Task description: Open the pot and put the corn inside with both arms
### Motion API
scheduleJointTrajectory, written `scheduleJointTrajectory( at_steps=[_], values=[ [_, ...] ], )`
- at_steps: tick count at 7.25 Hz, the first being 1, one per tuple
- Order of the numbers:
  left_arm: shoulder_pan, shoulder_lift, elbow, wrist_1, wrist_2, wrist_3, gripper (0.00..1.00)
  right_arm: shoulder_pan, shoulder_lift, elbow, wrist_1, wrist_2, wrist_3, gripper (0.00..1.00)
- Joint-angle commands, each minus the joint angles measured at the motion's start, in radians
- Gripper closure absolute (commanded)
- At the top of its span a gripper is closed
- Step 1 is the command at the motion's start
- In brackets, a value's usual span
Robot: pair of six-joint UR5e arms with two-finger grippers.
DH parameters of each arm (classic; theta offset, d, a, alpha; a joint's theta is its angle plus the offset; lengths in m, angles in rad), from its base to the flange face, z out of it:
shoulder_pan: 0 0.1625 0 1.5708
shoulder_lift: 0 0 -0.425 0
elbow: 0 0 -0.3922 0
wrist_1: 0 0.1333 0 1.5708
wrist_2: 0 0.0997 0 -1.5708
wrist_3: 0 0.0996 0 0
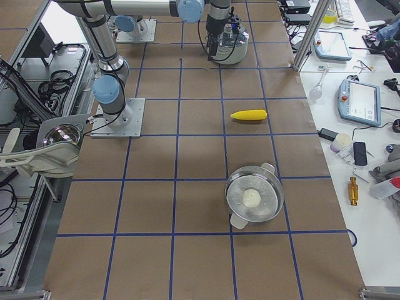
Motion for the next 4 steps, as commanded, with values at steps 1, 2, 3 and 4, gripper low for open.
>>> scheduleJointTrajectory(
  at_steps=[1,2,3,4],
  values=[
    [-0.083,-0.128,0.0,0.141,-0.007,-0.041,0.0,0.0,0.0,0.004,-0.005,0.0,0.001,0.0],
    [-0.1,-0.17,0.001,0.16,-0.006,-0.035,0.0,-0.006,0.015,0.005,-0.009,0.001,-0.007,0.0],
    [-0.1,-0.205,0.0,0.163,-0.004,-0.029,0.0,-0.026,0.074,0.004,-0.135,0.003,-0.001,0.0],
    [-0.1,-0.242,0.0,0.202,-0.004,-0.033,0.0,-0.05,0.111,0.01,-0.247,0.0,-0.031,0.0]
  ],
)
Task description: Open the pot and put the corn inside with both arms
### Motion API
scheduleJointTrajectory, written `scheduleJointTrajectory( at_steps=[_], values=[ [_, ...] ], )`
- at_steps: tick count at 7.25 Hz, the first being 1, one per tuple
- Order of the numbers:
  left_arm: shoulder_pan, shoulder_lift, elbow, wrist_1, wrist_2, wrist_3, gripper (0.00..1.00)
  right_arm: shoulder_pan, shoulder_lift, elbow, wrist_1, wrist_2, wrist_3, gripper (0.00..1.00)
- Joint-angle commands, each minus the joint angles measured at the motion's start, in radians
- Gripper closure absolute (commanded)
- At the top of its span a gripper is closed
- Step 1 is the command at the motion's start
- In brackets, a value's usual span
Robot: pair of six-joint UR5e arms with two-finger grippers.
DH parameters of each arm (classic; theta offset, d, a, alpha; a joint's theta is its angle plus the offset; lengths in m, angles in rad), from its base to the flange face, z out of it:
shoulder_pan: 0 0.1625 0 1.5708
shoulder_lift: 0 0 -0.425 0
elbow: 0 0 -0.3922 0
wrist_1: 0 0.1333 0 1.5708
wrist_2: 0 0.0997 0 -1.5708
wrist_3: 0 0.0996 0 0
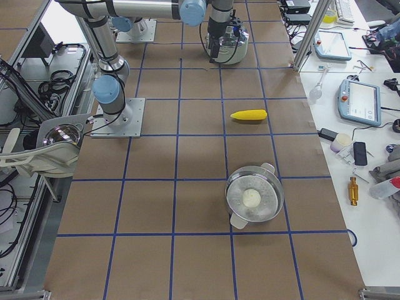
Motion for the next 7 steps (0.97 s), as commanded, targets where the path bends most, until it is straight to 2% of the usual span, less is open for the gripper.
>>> scheduleJointTrajectory(
  at_steps=[1,3,5,7],
  values=[
    [-0.004,-0.069,0.001,0.061,0.008,0.005,0.0,-0.061,0.113,0.018,-0.196,0.003,-0.048,0.0],
    [-0.004,-0.078,0.0,0.061,0.01,0.005,0.0,-0.093,0.211,0.026,-0.362,0.015,-0.048,0.0],
    [-0.004,-0.081,-0.008,0.061,0.008,-0.009,0.12,-0.1,0.31,0.032,-0.504,0.003,-0.05,0.0],
    [-0.004,-0.077,-0.011,0.058,0.011,-0.006,0.15,-0.104,0.353,0.07,-0.601,-0.011,-0.047,0.0]
  ],
)
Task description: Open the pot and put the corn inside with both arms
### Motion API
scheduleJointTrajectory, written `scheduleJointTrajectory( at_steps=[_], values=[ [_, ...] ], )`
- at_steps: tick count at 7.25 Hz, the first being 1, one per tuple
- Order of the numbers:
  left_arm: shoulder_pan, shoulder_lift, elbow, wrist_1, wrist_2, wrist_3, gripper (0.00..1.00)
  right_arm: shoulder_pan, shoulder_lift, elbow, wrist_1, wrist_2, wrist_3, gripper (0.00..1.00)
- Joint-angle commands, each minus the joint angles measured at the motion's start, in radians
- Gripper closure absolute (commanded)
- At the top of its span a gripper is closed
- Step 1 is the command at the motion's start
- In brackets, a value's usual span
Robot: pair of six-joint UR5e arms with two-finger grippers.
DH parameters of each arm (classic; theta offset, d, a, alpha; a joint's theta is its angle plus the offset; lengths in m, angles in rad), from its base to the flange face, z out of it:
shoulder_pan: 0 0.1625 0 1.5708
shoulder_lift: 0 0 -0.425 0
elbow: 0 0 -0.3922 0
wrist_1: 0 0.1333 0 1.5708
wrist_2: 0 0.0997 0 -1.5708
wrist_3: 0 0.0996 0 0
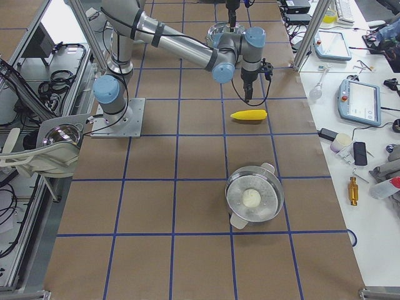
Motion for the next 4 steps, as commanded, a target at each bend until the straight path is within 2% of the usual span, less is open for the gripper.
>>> scheduleJointTrajectory(
  at_steps=[1,4],
  values=[
    [0.001,-0.002,-0.001,0.003,0.003,0.01,0.17,-0.013,0.059,0.029,-0.105,-0.008,0.001,0.0],
    [0.001,-0.003,-0.006,0.0,0.008,0.013,0.22,-0.021,0.153,0.034,-0.154,-0.005,-0.002,0.0]
  ],
)
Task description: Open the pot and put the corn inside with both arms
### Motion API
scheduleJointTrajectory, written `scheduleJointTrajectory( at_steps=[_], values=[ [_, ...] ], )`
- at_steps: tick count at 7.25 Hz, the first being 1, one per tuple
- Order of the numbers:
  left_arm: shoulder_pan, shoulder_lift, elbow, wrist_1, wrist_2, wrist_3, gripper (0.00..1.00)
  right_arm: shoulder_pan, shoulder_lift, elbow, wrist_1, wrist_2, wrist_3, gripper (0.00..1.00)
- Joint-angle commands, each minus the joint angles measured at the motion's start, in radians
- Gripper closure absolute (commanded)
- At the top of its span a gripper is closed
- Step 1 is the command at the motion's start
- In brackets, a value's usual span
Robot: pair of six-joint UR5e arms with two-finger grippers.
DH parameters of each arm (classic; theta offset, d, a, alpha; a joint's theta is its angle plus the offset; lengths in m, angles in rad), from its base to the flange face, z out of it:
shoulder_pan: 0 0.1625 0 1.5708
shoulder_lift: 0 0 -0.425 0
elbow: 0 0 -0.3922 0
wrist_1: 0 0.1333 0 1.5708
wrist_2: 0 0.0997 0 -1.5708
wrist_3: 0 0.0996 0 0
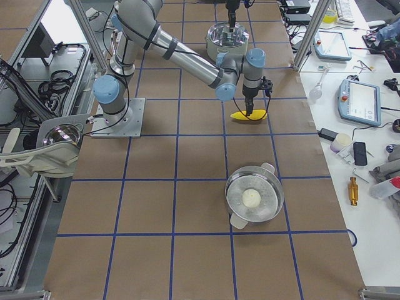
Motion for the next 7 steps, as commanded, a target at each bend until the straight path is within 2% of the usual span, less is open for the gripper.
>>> scheduleJointTrajectory(
  at_steps=[1,2,3,5,6,7],
  values=[
    [0.0,-0.002,-0.002,-0.001,0.004,0.001,0.35,-0.001,0.045,0.002,-0.029,0.002,-0.002,0.0],
    [0.0,0.002,0.0,-0.004,0.004,-0.001,0.47,-0.001,0.063,0.002,-0.042,0.0,-0.002,0.0],
    [0.0,-0.001,-0.003,-0.004,0.005,-0.001,0.6,-0.001,0.065,0.002,-0.044,0.0,-0.002,0.06],
    [0.0,0.005,-0.002,-0.007,0.004,-0.001,0.79,-0.001,0.068,0.001,-0.046,0.011,0.002,0.59],
    [0.002,0.016,0.003,-0.012,0.004,-0.002,0.9,-0.003,0.066,-0.001,-0.046,0.011,0.003,0.82],
    [0.009,0.037,0.022,-0.036,-0.001,-0.004,0.91,-0.001,0.065,-0.007,-0.05,0.009,0.015,0.97]
  ],
)
